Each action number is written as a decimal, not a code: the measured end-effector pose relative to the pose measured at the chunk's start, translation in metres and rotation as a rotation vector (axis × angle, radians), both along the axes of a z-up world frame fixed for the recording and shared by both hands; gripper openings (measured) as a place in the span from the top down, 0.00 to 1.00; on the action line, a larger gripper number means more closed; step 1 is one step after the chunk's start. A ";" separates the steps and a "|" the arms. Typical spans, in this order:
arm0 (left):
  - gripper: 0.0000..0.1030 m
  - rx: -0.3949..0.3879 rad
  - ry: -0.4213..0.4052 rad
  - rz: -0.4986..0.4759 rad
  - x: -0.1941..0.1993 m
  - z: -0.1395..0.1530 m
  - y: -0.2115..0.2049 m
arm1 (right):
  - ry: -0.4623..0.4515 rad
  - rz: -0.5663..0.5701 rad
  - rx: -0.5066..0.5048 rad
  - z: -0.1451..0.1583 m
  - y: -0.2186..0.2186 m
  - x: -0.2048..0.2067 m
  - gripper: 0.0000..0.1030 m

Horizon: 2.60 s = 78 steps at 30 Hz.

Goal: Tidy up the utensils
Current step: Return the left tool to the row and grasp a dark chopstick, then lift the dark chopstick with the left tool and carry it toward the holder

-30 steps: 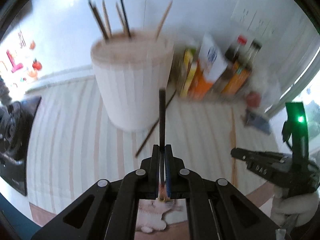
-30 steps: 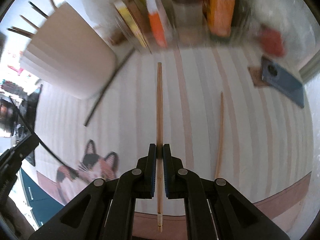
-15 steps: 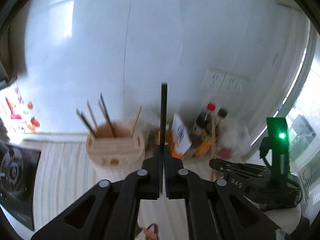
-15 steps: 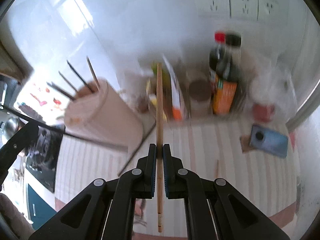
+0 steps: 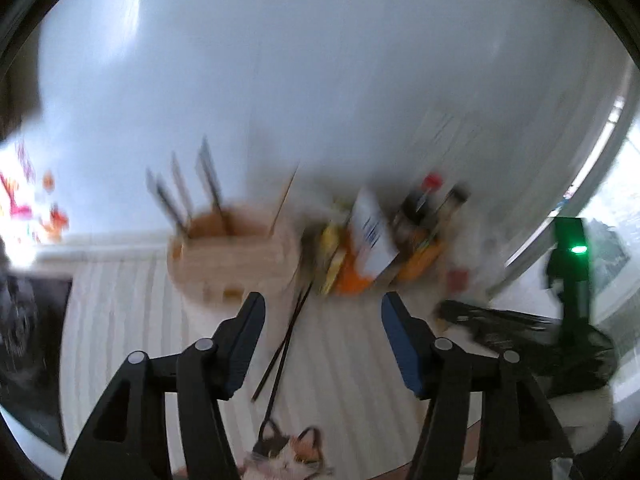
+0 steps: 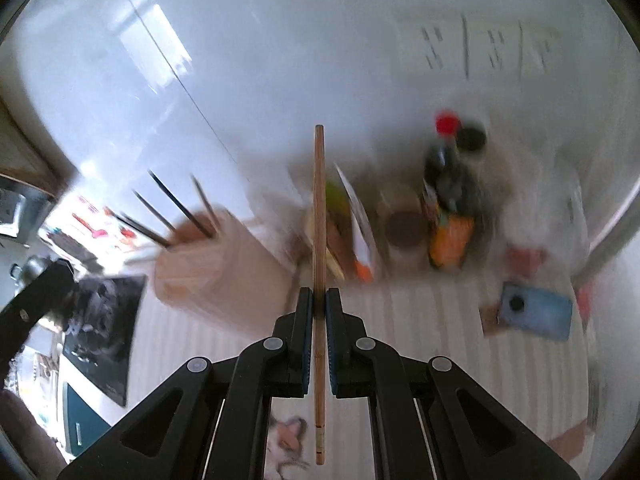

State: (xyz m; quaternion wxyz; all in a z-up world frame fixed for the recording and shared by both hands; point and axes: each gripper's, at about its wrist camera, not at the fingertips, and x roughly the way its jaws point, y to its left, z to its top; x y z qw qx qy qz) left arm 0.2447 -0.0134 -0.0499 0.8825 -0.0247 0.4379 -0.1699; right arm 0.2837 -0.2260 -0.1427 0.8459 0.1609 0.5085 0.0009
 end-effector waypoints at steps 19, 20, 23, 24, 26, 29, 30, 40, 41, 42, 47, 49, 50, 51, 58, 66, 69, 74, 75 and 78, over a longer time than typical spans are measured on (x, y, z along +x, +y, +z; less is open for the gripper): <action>0.95 0.327 0.433 -0.079 0.011 -0.246 -0.045 | 0.406 -0.101 -0.033 -0.177 -0.031 -0.045 0.93; 0.96 0.349 0.409 -0.088 0.008 -0.244 -0.048 | 0.413 -0.101 -0.034 -0.180 -0.031 -0.046 0.93; 0.96 0.360 0.412 -0.087 -0.007 -0.243 -0.043 | 0.424 -0.095 -0.035 -0.184 -0.029 -0.047 0.93; 0.96 0.365 0.416 -0.087 -0.014 -0.243 -0.039 | 0.426 -0.089 -0.036 -0.184 -0.028 -0.048 0.93; 0.96 0.371 0.434 -0.068 -0.035 -0.242 -0.020 | 0.428 -0.075 -0.036 -0.185 -0.025 -0.049 0.93; 0.96 0.360 0.492 0.003 -0.070 -0.240 0.025 | 0.432 -0.038 -0.030 -0.187 -0.016 -0.047 0.93; 0.95 0.352 0.514 0.035 -0.083 -0.240 0.041 | 0.433 -0.024 -0.029 -0.187 -0.014 -0.046 0.93; 0.94 0.257 0.604 0.345 -0.152 -0.230 0.145 | 0.461 0.207 -0.085 -0.214 0.052 -0.025 0.93; 0.94 0.239 0.605 0.365 -0.156 -0.229 0.153 | 0.464 0.221 -0.089 -0.215 0.057 -0.023 0.94; 0.94 0.236 0.605 0.379 -0.157 -0.228 0.158 | 0.466 0.237 -0.094 -0.216 0.064 -0.022 0.94; 0.92 0.194 0.552 0.286 -0.140 -0.211 0.164 | 0.470 0.271 -0.107 -0.216 0.080 -0.018 0.93; 0.87 0.191 0.518 0.213 -0.123 -0.201 0.154 | 0.465 0.266 -0.110 -0.213 0.081 -0.015 0.93; 0.80 0.178 0.497 0.165 -0.113 -0.197 0.147 | 0.460 0.255 -0.112 -0.210 0.078 -0.013 0.93; 0.77 0.176 0.489 0.132 -0.105 -0.196 0.142 | 0.458 0.247 -0.112 -0.208 0.080 -0.010 0.93; 0.74 0.354 0.501 -0.085 -0.067 -0.229 0.106 | 0.466 0.183 -0.109 -0.201 0.063 -0.015 0.93; 0.97 0.278 0.545 0.069 -0.087 -0.233 0.141 | 0.474 0.132 -0.094 -0.202 0.050 -0.021 0.93; 0.97 0.224 0.580 0.175 -0.098 -0.237 0.174 | 0.478 0.135 -0.098 -0.206 0.048 -0.024 0.93; 0.97 0.177 0.563 0.295 -0.083 -0.239 0.217 | 0.486 0.151 -0.106 -0.213 0.053 -0.023 0.93; 0.97 0.169 0.556 0.308 -0.077 -0.239 0.224 | 0.486 0.157 -0.109 -0.213 0.057 -0.021 0.93; 0.96 0.143 0.560 0.315 -0.067 -0.241 0.239 | 0.485 0.172 -0.122 -0.216 0.065 -0.017 0.93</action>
